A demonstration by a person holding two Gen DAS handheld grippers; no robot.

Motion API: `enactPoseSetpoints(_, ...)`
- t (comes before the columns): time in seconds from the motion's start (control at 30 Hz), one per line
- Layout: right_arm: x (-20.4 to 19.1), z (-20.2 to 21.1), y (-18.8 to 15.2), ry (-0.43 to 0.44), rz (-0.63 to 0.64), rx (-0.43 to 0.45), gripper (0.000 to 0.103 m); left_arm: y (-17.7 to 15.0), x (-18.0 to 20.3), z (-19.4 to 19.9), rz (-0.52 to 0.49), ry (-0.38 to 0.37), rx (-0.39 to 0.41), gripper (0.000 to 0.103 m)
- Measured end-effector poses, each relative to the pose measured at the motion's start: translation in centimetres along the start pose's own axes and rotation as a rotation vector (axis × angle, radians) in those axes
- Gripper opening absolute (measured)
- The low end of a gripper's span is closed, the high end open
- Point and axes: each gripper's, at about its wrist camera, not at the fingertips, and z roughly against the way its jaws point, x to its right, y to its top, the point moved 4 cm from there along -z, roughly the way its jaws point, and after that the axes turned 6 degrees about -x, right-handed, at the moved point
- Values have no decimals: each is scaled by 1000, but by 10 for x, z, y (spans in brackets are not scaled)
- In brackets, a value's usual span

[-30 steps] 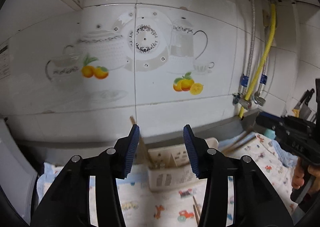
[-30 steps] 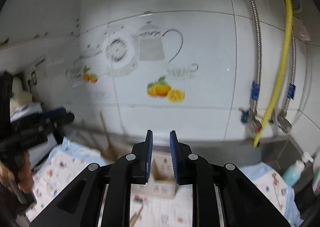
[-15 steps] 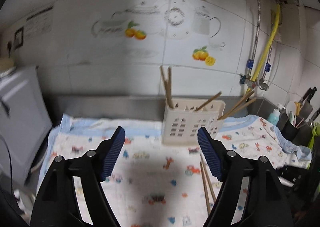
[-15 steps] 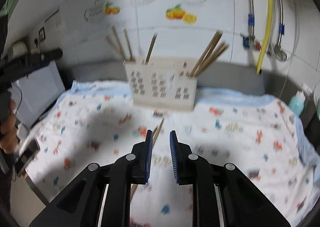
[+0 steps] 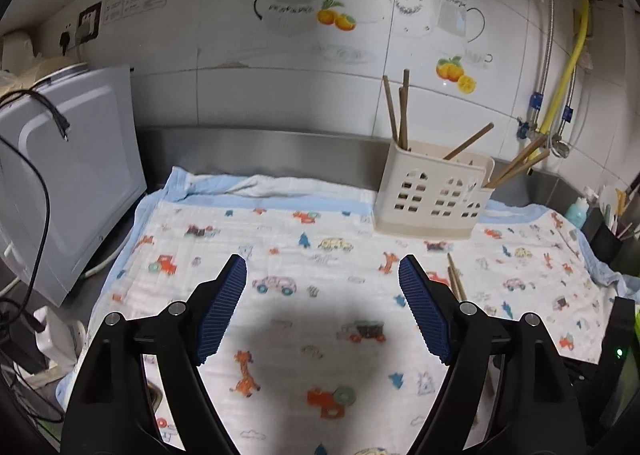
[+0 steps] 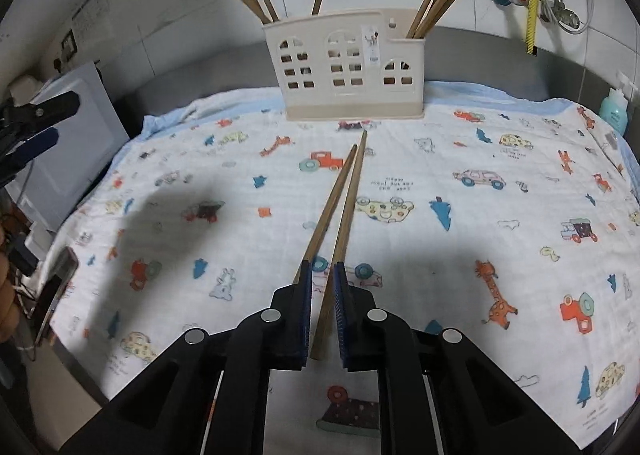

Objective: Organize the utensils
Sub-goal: 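Withdraw both open tools back over the last loose chopsticks, then close the right tool on a chopstick while the left tool closes on another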

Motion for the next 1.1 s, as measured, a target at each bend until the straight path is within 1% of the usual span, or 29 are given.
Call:
enactPoseSetpoints(0.07, 1, -4, 0, -7, -9, -4, 8, -3, -2, 0, -4, 6, 1, 78)
enactPoseSetpoints(0.27, 2, -16, 3, -24, -28, -19, 8, -7, -7, -1, 7, -4, -6, 78)
enactPoseSetpoints(0.37, 3, -21, 3, -18, -41, -35, 8, -8, -9, -3, 9, -1, -11, 78)
enactPoseSetpoints(0.47, 5, -26, 2, -37, -43, -45, 8, -11, -10, -5, 17, -11, -22, 80)
enactPoseSetpoints(0.73, 5, -31, 0, -52, -49, -58, 8, -17, -7, -10, 20, -21, -43, 80)
enactPoseSetpoints(0.87, 5, -32, -1, -57, -42, -57, 8, -20, -6, -12, 13, -14, -54, 80)
enactPoseSetpoints(1.1, 4, -32, -2, -68, -33, -53, 8, -25, -2, -15, 16, -26, -71, 80)
